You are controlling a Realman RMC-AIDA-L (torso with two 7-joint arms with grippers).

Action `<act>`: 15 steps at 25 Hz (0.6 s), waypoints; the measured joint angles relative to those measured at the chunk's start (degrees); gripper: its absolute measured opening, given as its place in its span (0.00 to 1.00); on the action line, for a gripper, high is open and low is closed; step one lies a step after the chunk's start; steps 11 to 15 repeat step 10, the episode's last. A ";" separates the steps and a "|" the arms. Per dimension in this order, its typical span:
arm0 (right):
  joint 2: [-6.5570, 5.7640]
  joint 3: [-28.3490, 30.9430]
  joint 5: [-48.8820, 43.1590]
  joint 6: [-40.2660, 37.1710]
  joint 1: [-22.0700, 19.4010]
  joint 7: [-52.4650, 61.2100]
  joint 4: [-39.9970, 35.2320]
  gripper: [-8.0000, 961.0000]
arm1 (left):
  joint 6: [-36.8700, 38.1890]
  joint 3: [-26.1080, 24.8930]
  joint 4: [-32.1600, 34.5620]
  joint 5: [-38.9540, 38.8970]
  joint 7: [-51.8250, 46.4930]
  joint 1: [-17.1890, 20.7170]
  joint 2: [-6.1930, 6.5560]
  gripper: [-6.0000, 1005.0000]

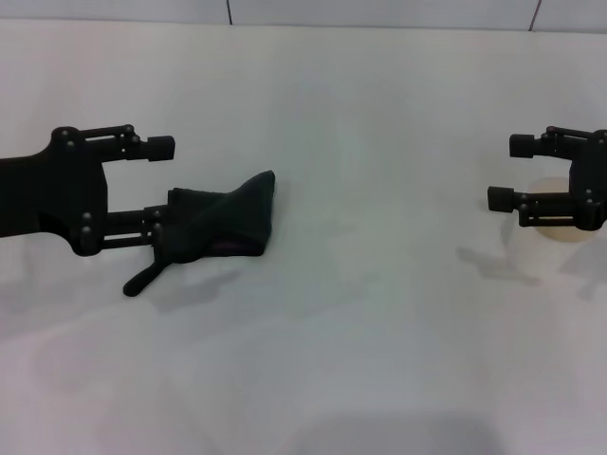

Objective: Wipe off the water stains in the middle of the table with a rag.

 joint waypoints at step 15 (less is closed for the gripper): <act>-0.18 0.01 -0.49 -0.84 0.11 0.21 -0.42 0.88 | 0.20 0.01 -0.03 0.43 -0.72 -0.07 -0.29 0.70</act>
